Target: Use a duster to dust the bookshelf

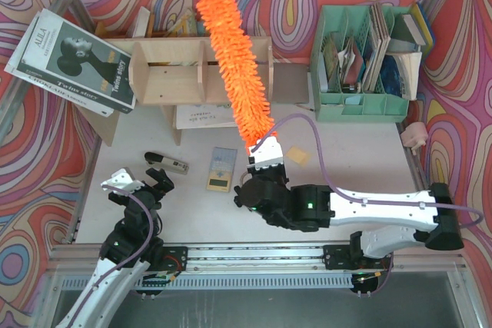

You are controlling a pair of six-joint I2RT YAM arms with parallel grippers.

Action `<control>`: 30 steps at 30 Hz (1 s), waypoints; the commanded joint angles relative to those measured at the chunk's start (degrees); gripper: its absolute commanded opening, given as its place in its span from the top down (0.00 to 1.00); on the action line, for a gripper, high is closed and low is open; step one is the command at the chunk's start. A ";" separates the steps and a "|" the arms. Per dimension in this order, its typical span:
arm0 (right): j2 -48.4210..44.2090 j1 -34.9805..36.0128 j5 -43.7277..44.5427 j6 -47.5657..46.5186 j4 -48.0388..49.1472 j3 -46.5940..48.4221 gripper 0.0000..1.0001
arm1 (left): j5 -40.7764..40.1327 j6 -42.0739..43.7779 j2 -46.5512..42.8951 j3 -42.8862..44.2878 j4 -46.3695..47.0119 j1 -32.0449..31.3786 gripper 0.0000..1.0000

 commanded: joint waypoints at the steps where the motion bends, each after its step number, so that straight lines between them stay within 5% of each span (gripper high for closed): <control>1: -6.98 -1.10 -9.60 -12.84 19.71 -6.15 1.00 | 0.22 0.96 -0.76 -0.81 1.26 -0.10 0.02; 7: -6.26 -3.49 -17.30 -22.50 28.06 -4.19 1.00 | 0.32 1.02 -0.57 -0.81 1.31 -0.07 0.02; 11: -5.12 -6.38 -27.98 -37.96 36.14 -3.63 1.00 | 0.28 0.98 -0.71 -0.77 1.24 -0.07 0.02; 19: -1.88 -8.05 -29.14 -69.19 48.33 -6.32 1.00 | -0.16 0.77 -0.77 -0.71 1.01 -0.08 0.02; 30: -4.32 -9.18 -30.12 -81.13 59.24 -21.67 1.00 | -0.08 1.19 -0.59 -1.10 1.90 -0.09 0.02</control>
